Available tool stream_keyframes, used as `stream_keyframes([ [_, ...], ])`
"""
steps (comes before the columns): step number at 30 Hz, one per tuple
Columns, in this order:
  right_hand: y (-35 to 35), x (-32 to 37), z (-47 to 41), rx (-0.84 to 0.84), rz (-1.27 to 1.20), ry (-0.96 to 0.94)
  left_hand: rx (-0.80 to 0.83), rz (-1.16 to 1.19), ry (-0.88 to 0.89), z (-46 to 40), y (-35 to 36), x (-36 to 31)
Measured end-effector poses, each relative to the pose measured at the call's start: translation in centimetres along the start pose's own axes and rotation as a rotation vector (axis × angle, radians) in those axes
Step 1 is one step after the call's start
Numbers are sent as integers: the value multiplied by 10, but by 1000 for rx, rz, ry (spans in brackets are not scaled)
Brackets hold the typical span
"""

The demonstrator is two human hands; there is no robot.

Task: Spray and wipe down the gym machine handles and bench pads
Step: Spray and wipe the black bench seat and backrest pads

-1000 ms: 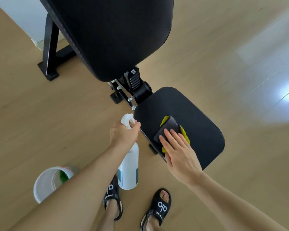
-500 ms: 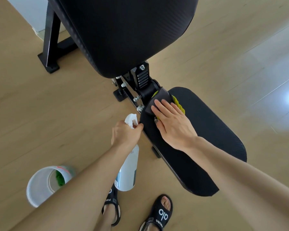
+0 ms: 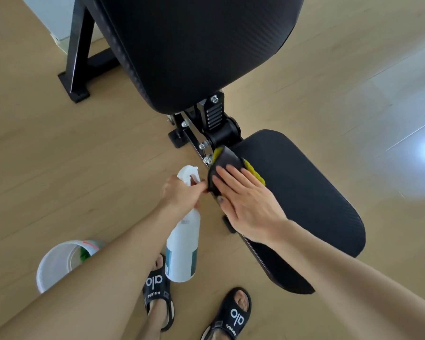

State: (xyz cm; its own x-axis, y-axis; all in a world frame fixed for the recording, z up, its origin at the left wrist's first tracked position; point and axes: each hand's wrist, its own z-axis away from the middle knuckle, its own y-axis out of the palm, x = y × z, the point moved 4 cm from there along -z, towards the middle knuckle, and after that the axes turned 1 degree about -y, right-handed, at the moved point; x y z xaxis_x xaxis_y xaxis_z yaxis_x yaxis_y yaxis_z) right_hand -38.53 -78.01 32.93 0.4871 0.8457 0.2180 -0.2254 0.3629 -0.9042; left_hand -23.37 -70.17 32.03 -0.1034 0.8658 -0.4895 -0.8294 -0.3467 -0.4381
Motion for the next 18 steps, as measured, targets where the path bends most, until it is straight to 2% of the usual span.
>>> stream_keyframes([
  [5, 3, 15, -33, -67, 11, 31, -32, -10, 7, 7, -13, 2],
  [8, 7, 17, 7, -43, -25, 27, -73, -16, -7, 12, -12, -10],
  [14, 29, 3, 133, 35, -45, 112, -34, 2, -10, 18, 5, -28],
  [18, 26, -7, 112, 33, -32, 83, -65, 22, -27, 15, 13, -27],
])
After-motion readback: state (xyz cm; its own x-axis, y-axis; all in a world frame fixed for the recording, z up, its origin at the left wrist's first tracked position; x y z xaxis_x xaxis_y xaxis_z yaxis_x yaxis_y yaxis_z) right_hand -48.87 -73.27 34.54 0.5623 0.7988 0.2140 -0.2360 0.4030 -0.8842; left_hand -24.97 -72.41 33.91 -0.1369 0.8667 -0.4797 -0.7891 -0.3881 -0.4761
